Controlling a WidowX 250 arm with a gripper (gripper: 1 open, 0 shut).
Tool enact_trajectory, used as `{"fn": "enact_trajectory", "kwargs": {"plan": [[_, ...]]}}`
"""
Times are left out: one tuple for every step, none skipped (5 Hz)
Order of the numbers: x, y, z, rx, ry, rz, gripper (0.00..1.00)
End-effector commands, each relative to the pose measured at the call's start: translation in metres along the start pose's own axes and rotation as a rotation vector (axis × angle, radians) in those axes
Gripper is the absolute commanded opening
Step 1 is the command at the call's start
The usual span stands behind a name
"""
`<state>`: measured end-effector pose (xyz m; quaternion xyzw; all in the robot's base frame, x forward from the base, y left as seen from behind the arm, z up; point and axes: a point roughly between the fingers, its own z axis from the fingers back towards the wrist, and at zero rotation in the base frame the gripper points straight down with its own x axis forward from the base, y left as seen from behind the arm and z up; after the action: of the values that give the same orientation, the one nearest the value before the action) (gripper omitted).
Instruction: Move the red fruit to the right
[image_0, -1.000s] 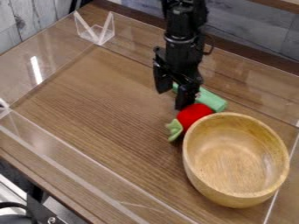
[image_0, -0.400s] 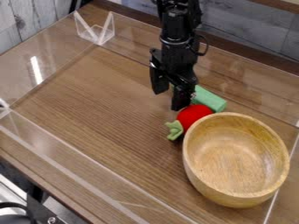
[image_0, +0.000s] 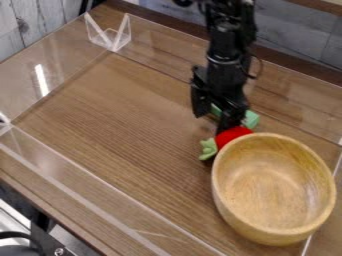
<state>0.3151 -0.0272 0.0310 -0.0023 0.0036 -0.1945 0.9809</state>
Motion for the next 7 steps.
{"fn": "enact_trajectory", "kwargs": {"plan": [[0.007, 0.004, 0.010, 0.020, -0.053, -0.008, 0.00], [0.003, 0.009, 0.013, 0.029, -0.062, -0.015, 1.00], [0.005, 0.008, 0.021, 0.036, -0.067, 0.025, 1.00], [0.009, 0.006, 0.027, 0.043, -0.069, 0.060, 1.00], [0.011, 0.005, 0.024, 0.046, -0.072, -0.002, 0.00], [0.014, 0.003, 0.025, 0.048, -0.080, -0.069, 1.00], [0.018, -0.004, 0.036, 0.053, -0.089, -0.116, 1.00]]}}
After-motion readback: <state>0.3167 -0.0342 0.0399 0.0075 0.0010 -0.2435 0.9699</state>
